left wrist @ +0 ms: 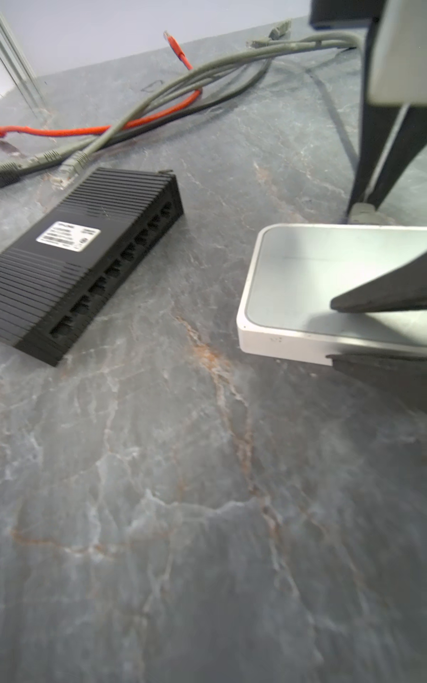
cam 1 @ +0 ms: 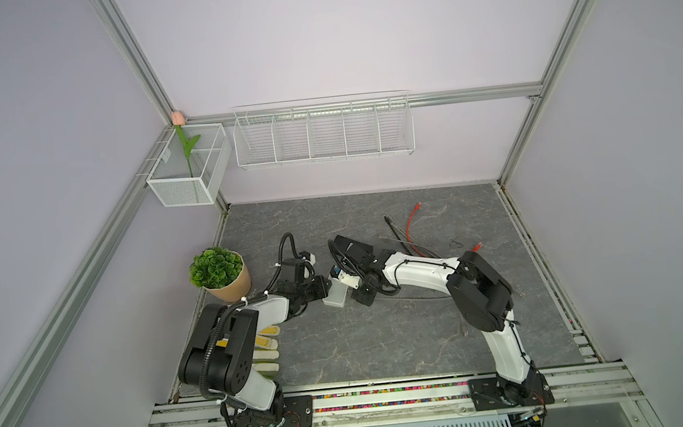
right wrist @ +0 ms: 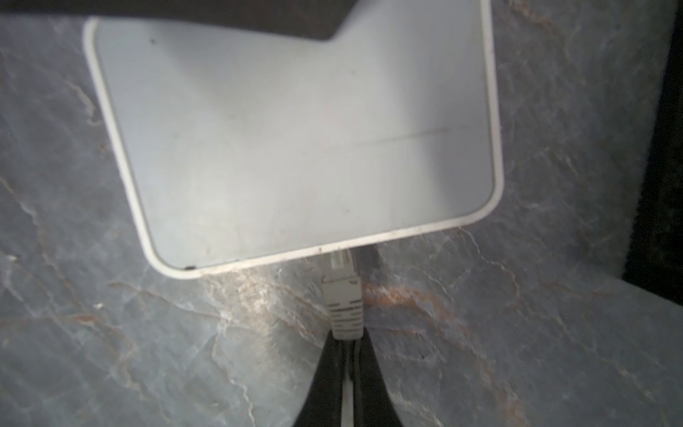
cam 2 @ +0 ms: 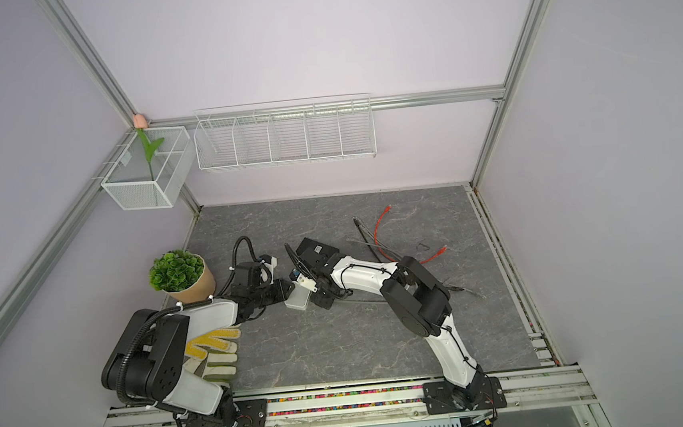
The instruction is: Insert the plug into the switch port
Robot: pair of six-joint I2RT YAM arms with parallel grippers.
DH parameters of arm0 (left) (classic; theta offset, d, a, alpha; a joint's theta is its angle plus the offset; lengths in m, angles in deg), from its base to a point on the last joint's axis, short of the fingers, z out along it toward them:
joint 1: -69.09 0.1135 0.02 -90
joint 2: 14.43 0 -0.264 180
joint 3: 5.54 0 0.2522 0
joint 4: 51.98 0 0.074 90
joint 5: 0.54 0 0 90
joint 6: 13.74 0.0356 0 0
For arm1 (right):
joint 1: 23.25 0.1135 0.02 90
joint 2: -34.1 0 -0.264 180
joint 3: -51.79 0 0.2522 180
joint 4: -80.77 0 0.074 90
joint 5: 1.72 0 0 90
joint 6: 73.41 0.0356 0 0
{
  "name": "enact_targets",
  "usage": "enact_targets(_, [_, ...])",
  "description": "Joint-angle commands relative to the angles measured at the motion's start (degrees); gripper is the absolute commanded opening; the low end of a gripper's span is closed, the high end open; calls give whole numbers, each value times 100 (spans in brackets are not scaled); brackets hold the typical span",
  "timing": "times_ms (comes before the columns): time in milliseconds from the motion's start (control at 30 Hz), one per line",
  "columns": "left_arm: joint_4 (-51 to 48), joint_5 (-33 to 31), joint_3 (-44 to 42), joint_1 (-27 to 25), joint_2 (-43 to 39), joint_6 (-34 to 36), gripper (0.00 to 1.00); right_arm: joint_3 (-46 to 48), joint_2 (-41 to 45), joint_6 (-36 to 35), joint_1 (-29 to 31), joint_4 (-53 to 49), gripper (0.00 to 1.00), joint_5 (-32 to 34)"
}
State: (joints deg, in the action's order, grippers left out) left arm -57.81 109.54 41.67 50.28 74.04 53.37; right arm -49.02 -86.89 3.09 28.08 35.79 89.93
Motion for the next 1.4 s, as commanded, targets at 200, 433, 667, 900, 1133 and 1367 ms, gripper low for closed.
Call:
enact_targets(200, [-739, 961, -295, -104, -406, -262, 40, 613, 608, -37, -12, 1890, 28, -575])
enact_targets(433, [-922, 764, -195, 122, -692, -270, 47, 962, 971, -57, -22, 1628, 33, -545])
enact_targets(667, [-1122, 664, 2, 228, -765, -145, 48, 1160, 1235, -73, -114, 1446, 34, -501])
enact_targets(900, [-974, 780, 143, 228, -540, -200, 46, 1182, 1151, -361, -293, 1126, 35, -825])
enact_targets(1133, [-841, 1036, 288, 221, -224, -207, 40, 893, 770, -727, -456, 500, 38, -1057])
enact_targets(1367, [-722, 1093, 354, 152, 4, -266, 37, 668, 405, -769, -462, 461, 36, -1144])
